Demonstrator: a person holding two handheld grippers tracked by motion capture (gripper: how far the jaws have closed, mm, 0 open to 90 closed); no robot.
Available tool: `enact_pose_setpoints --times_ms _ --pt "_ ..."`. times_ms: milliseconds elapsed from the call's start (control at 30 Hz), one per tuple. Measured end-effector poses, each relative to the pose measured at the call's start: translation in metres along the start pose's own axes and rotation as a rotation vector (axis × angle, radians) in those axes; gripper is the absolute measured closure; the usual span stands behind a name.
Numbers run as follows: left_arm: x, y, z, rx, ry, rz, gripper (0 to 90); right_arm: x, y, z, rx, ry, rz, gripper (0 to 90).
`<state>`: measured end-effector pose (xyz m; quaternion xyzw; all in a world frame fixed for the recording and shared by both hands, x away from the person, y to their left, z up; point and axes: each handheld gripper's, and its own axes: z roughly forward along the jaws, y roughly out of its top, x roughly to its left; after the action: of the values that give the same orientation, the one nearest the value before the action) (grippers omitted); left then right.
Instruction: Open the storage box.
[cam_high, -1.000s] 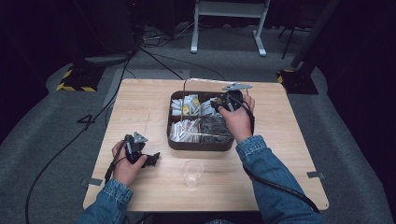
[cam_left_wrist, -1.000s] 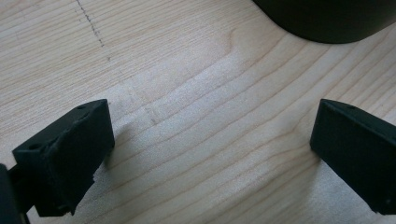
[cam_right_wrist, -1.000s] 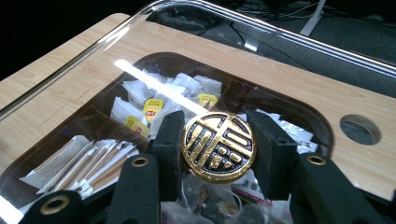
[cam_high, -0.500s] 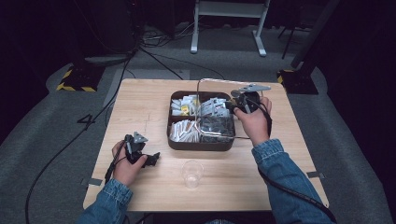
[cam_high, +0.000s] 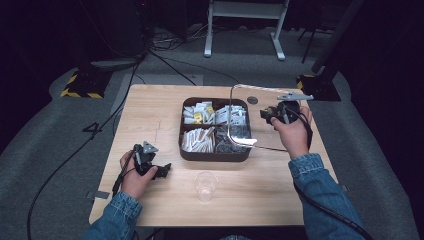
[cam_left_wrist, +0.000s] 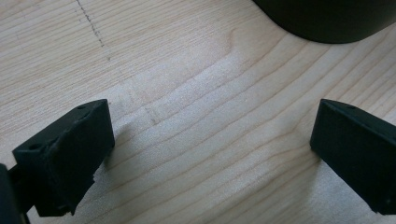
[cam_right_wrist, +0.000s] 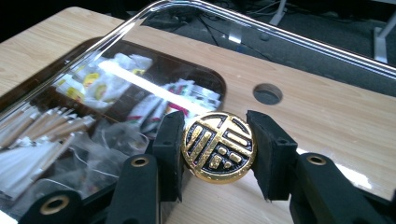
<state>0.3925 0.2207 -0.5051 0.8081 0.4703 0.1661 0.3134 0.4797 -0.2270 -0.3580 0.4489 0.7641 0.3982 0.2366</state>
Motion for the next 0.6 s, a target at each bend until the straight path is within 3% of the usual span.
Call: enact_pose_setpoints --times_ms 267,600 --pt "0.0 0.0 0.0 0.0 0.0 0.0 0.1 -0.021 -0.012 -0.009 0.015 -0.027 -0.016 59.1" --pt "0.0 0.0 0.0 -0.002 -0.001 -0.001 0.1 -0.048 -0.028 -0.014 0.025 -0.066 0.032 59.1"
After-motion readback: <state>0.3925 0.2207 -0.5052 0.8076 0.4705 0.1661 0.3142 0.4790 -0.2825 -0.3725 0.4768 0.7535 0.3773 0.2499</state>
